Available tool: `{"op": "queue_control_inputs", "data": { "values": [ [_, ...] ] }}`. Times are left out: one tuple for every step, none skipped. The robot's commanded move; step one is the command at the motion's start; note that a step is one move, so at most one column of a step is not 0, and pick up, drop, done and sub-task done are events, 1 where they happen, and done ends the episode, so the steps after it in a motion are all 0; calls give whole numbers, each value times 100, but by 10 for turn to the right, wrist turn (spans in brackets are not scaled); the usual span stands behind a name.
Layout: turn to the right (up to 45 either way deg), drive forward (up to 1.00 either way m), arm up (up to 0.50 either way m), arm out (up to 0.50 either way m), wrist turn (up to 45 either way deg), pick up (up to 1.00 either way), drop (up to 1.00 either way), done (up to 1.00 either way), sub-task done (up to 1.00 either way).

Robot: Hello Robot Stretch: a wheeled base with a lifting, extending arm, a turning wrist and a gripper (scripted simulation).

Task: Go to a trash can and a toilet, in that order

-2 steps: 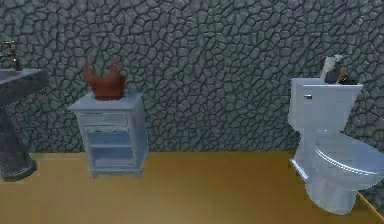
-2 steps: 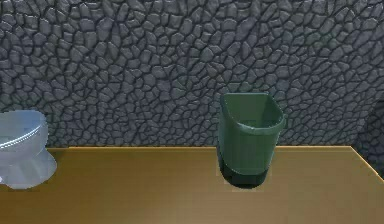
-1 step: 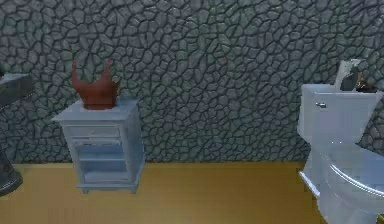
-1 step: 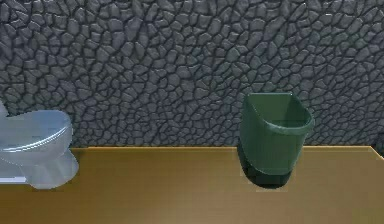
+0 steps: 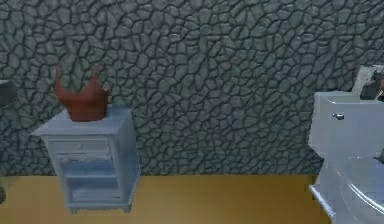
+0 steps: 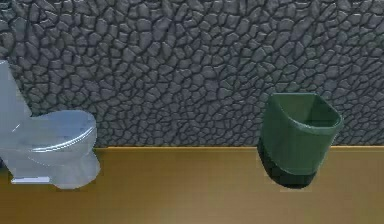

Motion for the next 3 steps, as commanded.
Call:
{"op": "queue_control_inputs", "data": {
  "values": [
    [240,0,0,0,0,0,0,0,0],
    [0,65,0,0,0,0,0,0,0],
    [420,0,0,0,0,0,0,0,0]
  ]
}}
